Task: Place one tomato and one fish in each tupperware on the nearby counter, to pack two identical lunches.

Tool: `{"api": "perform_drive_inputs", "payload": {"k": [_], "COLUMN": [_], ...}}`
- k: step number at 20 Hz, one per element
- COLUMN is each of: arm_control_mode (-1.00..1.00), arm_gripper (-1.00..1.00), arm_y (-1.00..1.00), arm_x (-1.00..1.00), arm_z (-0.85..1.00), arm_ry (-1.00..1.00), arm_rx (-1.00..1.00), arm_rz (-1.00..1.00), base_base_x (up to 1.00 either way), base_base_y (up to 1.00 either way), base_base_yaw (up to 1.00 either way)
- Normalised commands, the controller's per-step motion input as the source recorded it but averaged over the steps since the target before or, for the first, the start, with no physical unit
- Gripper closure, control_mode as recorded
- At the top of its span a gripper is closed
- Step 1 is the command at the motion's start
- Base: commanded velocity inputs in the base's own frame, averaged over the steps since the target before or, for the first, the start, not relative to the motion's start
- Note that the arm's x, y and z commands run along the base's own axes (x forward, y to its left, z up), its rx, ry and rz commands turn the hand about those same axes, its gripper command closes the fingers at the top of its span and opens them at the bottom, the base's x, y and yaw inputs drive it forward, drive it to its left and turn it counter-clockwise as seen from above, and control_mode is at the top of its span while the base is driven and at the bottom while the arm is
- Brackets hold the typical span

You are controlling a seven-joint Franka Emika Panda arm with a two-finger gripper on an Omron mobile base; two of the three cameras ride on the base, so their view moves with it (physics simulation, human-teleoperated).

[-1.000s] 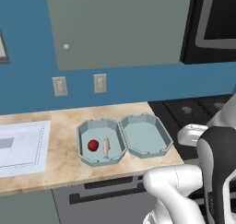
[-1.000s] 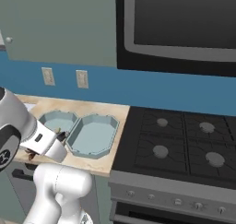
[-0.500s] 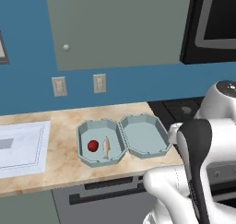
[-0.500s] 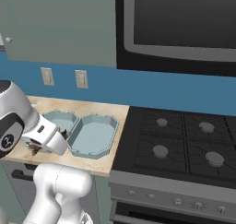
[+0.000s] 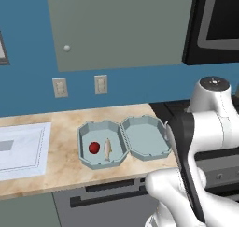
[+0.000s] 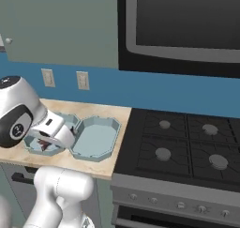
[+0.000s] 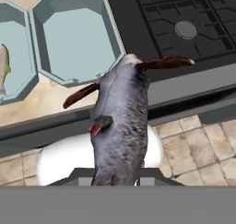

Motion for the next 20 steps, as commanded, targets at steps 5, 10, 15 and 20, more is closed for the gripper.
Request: {"api": "perform_drive_inputs", "payload": {"k": [5, 10, 15, 20], "arm_control_mode": [-1.0, -1.0, -1.0, -1.0], "arm_gripper": [1.0, 1.0, 1.0, 1.0], "arm_y": [-0.12, -0.08, -0.1, -0.08], "arm_x": [0.02, 0.12, 0.22, 0.27], "arm_z": [-0.26, -0.2, 0.0, -0.04], "arm_ry": [-0.01, -0.05, 0.0, 0.02], "arm_rx": [0.0, 0.0, 0.0, 0.0], "arm_rz": [0.08, 0.1, 0.17, 0.19], "base_base_x": [0.0, 0.0, 0.0, 0.0], "base_base_y": [0.0, 0.0, 0.0, 0.0], "base_base_yaw": [0.0, 0.0, 0.0, 0.0]}}
